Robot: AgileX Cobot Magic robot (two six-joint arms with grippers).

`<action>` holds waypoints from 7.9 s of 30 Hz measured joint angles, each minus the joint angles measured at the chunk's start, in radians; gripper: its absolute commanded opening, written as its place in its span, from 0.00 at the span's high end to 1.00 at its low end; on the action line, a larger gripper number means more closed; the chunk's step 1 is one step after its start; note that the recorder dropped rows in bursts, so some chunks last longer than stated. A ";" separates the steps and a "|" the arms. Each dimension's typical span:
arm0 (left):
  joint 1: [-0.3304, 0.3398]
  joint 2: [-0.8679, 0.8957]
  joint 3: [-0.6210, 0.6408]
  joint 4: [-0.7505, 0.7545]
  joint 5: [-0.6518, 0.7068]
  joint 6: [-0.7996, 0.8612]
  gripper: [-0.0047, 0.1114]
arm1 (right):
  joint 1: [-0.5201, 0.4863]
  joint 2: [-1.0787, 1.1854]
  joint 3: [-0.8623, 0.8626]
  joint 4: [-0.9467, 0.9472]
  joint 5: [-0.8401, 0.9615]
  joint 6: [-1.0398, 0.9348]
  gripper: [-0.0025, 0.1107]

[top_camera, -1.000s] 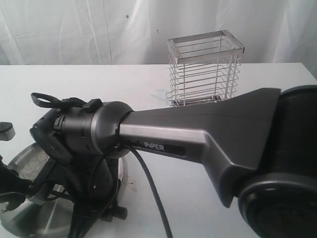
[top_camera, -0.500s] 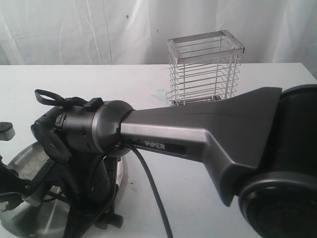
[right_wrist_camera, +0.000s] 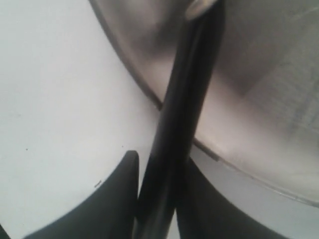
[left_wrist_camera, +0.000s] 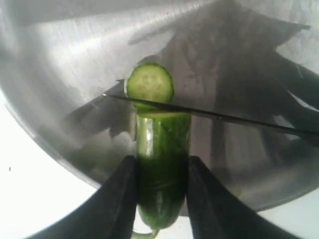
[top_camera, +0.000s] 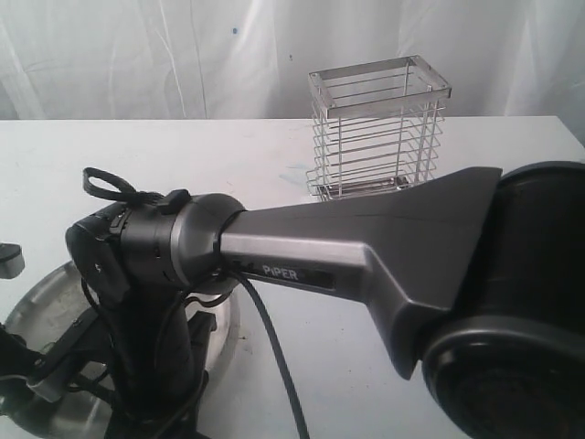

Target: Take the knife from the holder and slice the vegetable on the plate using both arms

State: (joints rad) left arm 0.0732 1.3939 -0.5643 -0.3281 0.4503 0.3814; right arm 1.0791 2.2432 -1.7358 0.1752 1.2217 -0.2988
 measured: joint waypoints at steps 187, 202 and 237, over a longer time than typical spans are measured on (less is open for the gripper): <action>-0.063 -0.540 0.161 -0.148 -0.305 -0.321 0.44 | -0.093 -0.069 0.003 -0.120 -0.289 -0.391 0.98; -0.063 -0.540 0.161 -0.133 -0.298 -0.321 0.44 | -0.093 -0.043 0.003 -0.125 -0.303 -0.391 0.98; -0.040 -0.316 0.217 -0.101 -0.406 -0.428 0.95 | -0.093 -0.041 0.003 -0.125 -0.273 -0.391 0.98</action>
State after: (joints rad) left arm 0.0334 1.0784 -0.3474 -0.4293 0.0443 -0.0471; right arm 0.9861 2.2017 -1.7329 0.0499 0.9484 -0.6902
